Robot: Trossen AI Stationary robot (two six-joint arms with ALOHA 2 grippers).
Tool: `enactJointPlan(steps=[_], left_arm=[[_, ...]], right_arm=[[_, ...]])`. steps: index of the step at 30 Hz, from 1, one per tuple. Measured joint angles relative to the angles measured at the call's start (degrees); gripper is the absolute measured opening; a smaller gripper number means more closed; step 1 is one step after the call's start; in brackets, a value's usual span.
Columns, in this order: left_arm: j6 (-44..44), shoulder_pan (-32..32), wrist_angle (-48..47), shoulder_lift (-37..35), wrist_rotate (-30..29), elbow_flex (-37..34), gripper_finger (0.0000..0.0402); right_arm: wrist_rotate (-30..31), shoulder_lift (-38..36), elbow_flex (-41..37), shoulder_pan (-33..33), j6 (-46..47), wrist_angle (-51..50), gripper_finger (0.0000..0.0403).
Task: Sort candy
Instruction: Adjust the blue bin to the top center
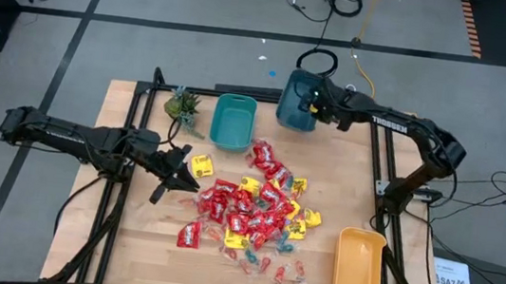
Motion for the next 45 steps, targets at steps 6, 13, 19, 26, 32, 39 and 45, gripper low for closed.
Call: enactJointPlan(steps=[6, 13, 19, 26, 32, 39, 45], left_arm=[[-0.8, 0.0, 0.2, 0.0, -0.1, 0.0, 0.0059], [-3.3, 0.0, 0.4, 0.0, -0.1, 0.0, 0.0059], [-3.3, 0.0, 0.4, 0.0, -0.1, 0.0, 0.0059], [-3.4, 0.0, 0.4, 0.0, -0.1, 0.0, 0.0059], [-3.3, 0.0, 0.4, 0.0, -0.1, 0.0, 0.0059], [-3.3, 0.0, 0.4, 0.0, -0.2, 0.0, 0.0059], [-3.3, 0.0, 0.4, 0.0, -0.2, 0.0, 0.0059]], right_arm=[[0.8, 6.0, 2.3, 0.8, -2.4, 4.3, 0.0001], [1.0, 12.5, 2.4, 3.5, -4.3, 9.4, 0.0000], [-2.9, 15.9, 2.4, 6.9, -6.1, 10.2, 0.0000], [-1.0, 13.3, 2.4, 14.5, -7.7, -5.3, 0.0000], [3.5, 7.2, 2.4, 15.6, -5.6, -4.5, 0.0000], [2.9, 6.2, 2.4, 9.9, -5.2, -2.6, 0.0000], [-2.6, 9.4, 2.4, 7.8, -4.9, -0.3, 0.0000]])
